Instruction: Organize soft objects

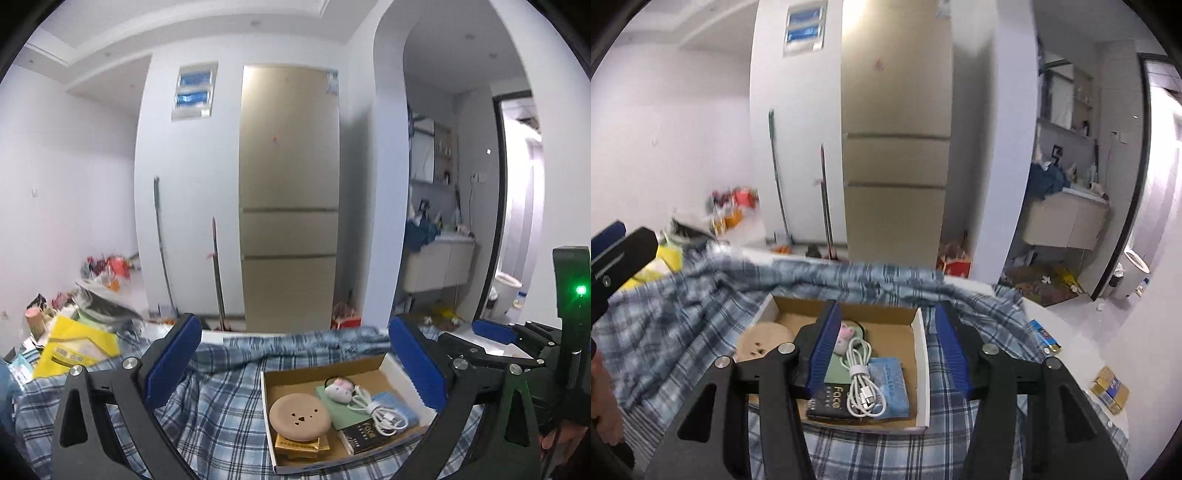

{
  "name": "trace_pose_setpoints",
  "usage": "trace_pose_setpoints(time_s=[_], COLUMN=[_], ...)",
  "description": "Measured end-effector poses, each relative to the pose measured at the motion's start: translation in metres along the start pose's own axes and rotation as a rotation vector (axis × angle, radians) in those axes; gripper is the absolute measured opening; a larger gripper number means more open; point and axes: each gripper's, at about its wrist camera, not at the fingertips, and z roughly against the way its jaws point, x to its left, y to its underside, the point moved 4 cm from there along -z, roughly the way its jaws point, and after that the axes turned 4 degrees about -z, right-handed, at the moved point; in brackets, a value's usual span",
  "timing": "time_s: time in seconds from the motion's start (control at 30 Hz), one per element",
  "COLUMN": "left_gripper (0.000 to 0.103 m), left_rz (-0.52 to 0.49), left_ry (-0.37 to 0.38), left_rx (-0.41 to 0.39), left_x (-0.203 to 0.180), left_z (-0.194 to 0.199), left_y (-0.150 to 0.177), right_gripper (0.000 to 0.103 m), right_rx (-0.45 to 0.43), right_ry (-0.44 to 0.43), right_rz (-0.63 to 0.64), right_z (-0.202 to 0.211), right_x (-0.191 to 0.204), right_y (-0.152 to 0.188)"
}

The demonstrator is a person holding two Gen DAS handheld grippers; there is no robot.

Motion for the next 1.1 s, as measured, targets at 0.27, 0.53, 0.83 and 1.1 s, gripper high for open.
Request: trace_pose_setpoints(time_s=[0.27, 0.53, 0.83, 1.1], left_gripper=[0.103, 0.103, 0.103, 0.103], left_rz=[0.014, -0.035, -0.068, -0.06], left_ry=[-0.016, -0.001, -0.002, 0.009], left_rx=[-0.12, -0.197, -0.229, -0.163], left_x=[0.001, -0.008, -0.011, -0.008], left_z=[0.061, 0.095, 0.083, 0.062], left_y=[0.013, 0.047, 0.098, 0.121], right_gripper=[0.103, 0.103, 0.103, 0.103], right_rx=[-0.281, -0.39, -0.433, -0.431], right_ry=[-0.061, -0.065, -0.04, -0.028], right_rz=[-0.019, -0.035, -0.023, -0.021], right_z=[0.077, 0.103, 0.087, 0.074], right_x=[-0.006, -0.004, -0.011, -0.014], right_y=[0.007, 0.032, 0.074, 0.099])
